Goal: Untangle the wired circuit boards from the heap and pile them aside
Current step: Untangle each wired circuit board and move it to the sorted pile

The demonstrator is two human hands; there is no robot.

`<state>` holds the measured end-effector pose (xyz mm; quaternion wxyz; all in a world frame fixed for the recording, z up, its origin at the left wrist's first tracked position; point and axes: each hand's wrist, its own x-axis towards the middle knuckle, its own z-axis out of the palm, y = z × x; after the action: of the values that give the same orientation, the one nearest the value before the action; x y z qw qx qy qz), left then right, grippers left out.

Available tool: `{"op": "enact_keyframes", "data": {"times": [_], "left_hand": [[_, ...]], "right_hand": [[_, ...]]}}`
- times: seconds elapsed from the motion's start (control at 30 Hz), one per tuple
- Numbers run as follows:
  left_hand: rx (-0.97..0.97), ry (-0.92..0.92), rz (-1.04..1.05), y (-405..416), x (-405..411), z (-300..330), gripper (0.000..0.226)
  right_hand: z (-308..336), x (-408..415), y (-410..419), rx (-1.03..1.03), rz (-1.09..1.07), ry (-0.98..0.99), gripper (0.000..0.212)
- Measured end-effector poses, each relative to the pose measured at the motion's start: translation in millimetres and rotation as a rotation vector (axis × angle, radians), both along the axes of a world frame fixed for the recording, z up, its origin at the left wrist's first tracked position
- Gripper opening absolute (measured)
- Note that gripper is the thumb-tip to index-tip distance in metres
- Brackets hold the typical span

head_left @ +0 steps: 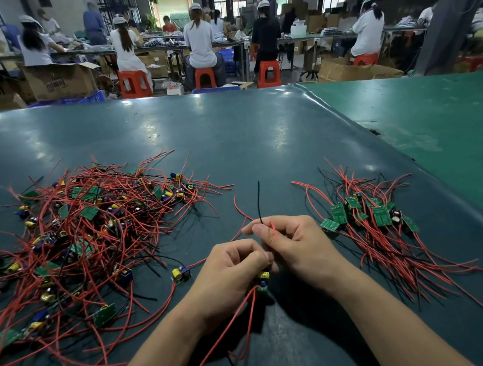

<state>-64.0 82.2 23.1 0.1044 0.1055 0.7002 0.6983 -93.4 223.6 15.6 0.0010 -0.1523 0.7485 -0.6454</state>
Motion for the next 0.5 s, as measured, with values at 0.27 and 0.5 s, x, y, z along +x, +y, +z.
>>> {"op": "enact_keyframes", "data": {"times": [0.27,0.5], "left_hand": [[0.116,-0.017,0.121,-1,-2,2,0.04],[0.042,0.008,0.007,-3,1,5,0.032]], "right_hand": [[8,3,3,-0.214,0.001,-0.239,0.034],[10,0,8,-0.348,0.052,-0.371,0.028]]}}
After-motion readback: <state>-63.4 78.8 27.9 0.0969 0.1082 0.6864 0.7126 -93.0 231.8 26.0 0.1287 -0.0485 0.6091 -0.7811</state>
